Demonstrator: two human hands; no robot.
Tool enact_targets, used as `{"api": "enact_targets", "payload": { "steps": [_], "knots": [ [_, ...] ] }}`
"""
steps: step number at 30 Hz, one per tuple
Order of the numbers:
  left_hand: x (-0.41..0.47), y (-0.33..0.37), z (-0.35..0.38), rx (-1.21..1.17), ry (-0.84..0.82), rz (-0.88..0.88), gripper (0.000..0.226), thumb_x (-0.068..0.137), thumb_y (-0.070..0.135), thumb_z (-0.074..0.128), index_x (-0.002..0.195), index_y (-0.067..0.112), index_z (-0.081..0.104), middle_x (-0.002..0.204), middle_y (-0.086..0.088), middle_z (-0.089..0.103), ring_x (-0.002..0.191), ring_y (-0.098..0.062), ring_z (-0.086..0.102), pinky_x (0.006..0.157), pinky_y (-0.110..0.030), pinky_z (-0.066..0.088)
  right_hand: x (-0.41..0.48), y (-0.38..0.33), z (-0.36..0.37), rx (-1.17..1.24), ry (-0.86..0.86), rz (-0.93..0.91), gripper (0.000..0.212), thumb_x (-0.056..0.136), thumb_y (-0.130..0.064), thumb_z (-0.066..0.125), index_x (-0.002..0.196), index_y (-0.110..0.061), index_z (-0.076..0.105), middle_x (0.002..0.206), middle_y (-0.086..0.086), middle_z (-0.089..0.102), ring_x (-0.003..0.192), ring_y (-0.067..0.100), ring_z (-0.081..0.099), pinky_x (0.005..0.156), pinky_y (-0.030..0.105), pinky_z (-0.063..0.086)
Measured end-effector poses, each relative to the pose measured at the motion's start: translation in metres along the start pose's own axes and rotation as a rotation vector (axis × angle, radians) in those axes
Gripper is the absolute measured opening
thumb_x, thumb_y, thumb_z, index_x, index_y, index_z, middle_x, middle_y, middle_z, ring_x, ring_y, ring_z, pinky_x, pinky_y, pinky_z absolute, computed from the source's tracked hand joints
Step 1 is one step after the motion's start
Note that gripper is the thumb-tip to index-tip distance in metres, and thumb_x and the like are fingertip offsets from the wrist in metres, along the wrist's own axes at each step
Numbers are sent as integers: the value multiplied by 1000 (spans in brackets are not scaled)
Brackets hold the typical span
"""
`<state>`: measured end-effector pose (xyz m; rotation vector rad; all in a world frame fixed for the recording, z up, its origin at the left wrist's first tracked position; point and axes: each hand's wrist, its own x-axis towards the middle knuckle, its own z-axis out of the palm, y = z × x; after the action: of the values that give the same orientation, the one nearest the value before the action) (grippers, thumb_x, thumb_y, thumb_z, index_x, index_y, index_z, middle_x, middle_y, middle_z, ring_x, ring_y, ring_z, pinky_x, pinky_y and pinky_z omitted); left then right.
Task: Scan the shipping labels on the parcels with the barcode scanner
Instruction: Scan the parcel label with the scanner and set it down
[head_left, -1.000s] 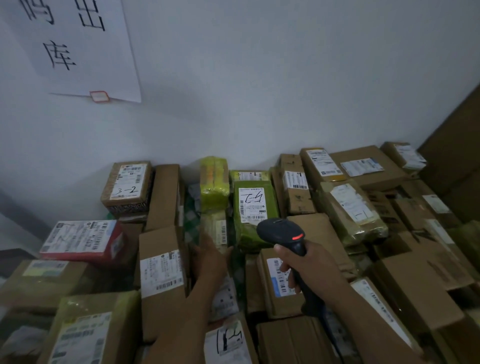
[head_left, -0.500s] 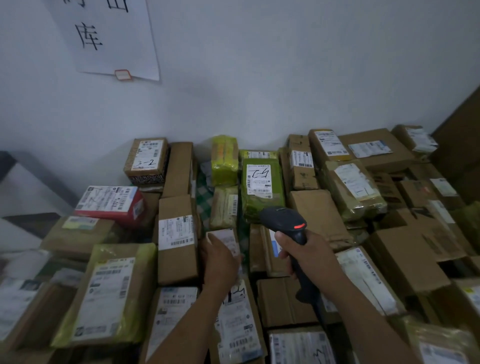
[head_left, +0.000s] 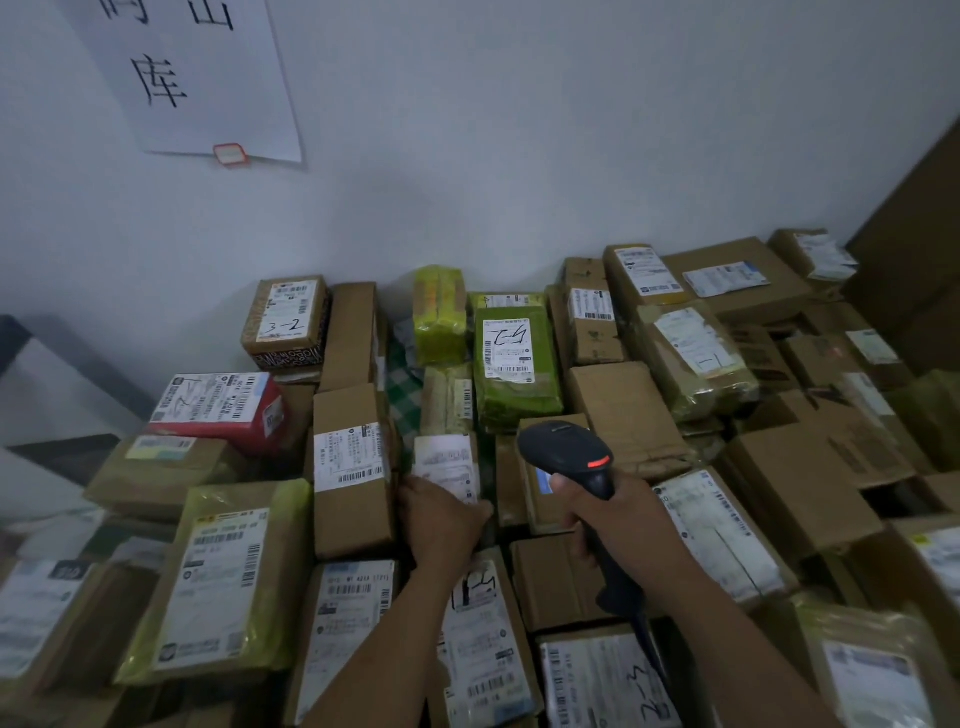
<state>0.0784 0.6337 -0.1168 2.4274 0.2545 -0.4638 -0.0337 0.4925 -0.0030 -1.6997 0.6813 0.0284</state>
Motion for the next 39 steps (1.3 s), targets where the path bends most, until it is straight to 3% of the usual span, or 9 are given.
{"api": "enact_targets", "payload": {
  "steps": [5, 10, 16, 21, 25, 30, 33, 37, 39],
  "knots": [
    [-38, 13, -22, -143, 147, 204, 113, 65, 49, 82, 150, 3, 22, 138, -16, 41, 125, -36, 42, 100, -45, 42, -15, -11, -2, 183, 40, -16, 25, 89, -25, 68, 82, -1, 65, 60, 9, 66, 45, 13, 60, 45, 24, 49],
    [-91, 17, -44, -475, 79, 313, 109, 52, 70, 78, 142, 26, 34, 130, 4, 51, 121, -19, 54, 92, -47, 54, -37, -17, -3, 280, 30, -50, 16, 85, -35, 69, 94, -22, 71, 87, -1, 75, 88, 17, 69, 76, 31, 52],
    [-141, 10, -81, -730, -83, 400, 73, 63, 64, 75, 128, 68, 41, 137, 6, 53, 120, -17, 60, 91, -43, 56, -68, -26, -20, 473, -36, -78, 58, 49, -68, 82, 85, -22, 75, 102, 9, 74, 102, 36, 67, 100, 55, 45],
    [-177, 7, -106, -820, -251, 418, 70, 86, 24, 75, 115, 79, 42, 135, 13, 58, 115, -12, 64, 96, -46, 54, -95, -29, -27, 528, -91, -110, 39, 56, -61, 81, 73, -26, 75, 104, 17, 71, 106, 40, 64, 101, 59, 43],
    [-193, -2, -113, -849, -95, 350, 76, 80, 4, 75, 135, 47, 44, 119, 8, 66, 94, -11, 70, 85, -45, 59, -113, -32, -29, 375, -148, -160, 51, 58, -63, 80, 94, -28, 73, 102, 4, 75, 97, 27, 71, 94, 51, 53],
    [-200, -32, -137, -807, 4, 317, 63, 81, 4, 74, 129, 36, 48, 116, 5, 63, 95, -12, 68, 64, -22, 57, -129, -36, -35, 19, -189, -277, 19, 87, -30, 69, 93, -12, 66, 69, 8, 72, 47, 14, 62, 46, 23, 49],
    [-198, -54, -152, -705, 34, 302, 55, 83, 7, 74, 125, 35, 52, 121, -2, 61, 97, -12, 65, 63, -19, 55, -138, -34, -39, -174, -242, -333, 16, 87, -32, 70, 83, -18, 64, 51, 1, 62, 41, 13, 54, 43, 20, 44],
    [-197, -70, -166, -655, 75, 242, 53, 84, 11, 74, 120, 42, 52, 117, -4, 63, 98, -23, 67, 77, -42, 60, -145, -33, -37, -343, -291, -356, 20, 84, -41, 71, 91, -24, 65, 75, 12, 73, 51, 15, 60, 51, 24, 48],
    [-195, -74, -172, -633, 93, 235, 54, 84, 10, 73, 124, 41, 53, 114, -4, 65, 92, -21, 69, 70, -39, 61, -149, -32, -38, -371, -350, -368, 21, 85, -39, 71, 92, -21, 64, 69, 14, 71, 47, 16, 58, 49, 24, 47]
  ]
}}
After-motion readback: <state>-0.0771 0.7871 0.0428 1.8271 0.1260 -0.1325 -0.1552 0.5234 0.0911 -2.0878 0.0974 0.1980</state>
